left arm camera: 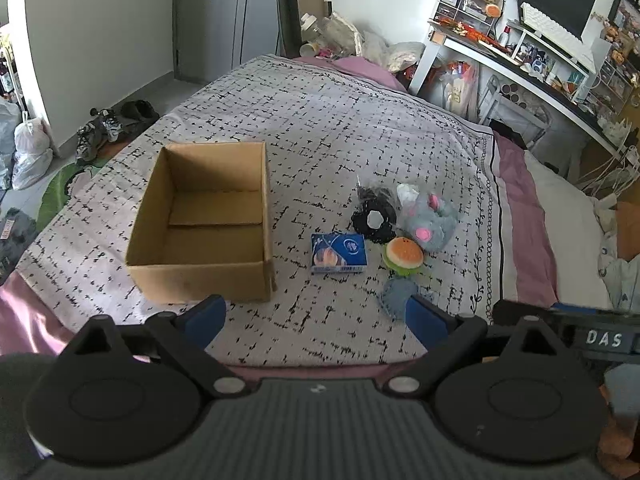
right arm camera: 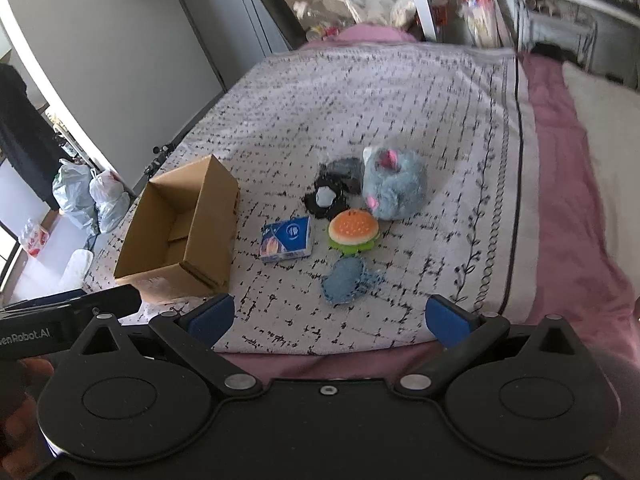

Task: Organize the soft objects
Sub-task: 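Grasp the blue denim plush with the right tool while the left tool grasps the blue tissue pack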

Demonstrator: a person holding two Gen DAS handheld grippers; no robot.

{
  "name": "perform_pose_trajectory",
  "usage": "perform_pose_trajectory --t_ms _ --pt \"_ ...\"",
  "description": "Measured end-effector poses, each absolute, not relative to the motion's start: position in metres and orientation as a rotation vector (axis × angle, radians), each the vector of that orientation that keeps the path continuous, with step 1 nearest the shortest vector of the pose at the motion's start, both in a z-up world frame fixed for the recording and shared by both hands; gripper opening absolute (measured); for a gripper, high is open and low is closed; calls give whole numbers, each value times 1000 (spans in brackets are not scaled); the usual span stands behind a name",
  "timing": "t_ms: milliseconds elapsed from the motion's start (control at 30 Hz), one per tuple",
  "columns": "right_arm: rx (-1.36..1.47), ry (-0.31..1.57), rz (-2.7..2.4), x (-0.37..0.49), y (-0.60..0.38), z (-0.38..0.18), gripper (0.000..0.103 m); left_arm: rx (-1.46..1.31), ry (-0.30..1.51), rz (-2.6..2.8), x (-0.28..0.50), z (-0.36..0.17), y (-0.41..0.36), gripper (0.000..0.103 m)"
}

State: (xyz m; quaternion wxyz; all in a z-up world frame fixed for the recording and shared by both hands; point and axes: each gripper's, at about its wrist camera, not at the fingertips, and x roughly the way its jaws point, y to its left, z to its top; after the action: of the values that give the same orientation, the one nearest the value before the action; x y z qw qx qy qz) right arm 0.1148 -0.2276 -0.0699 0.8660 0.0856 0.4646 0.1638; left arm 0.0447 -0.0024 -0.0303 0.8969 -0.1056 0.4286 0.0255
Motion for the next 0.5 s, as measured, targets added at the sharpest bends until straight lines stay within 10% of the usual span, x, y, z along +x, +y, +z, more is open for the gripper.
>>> perform_pose_trajectory --t_ms 500 --pt "329 1073 234 163 -226 -108 103 -260 920 32 100 -54 -3 93"
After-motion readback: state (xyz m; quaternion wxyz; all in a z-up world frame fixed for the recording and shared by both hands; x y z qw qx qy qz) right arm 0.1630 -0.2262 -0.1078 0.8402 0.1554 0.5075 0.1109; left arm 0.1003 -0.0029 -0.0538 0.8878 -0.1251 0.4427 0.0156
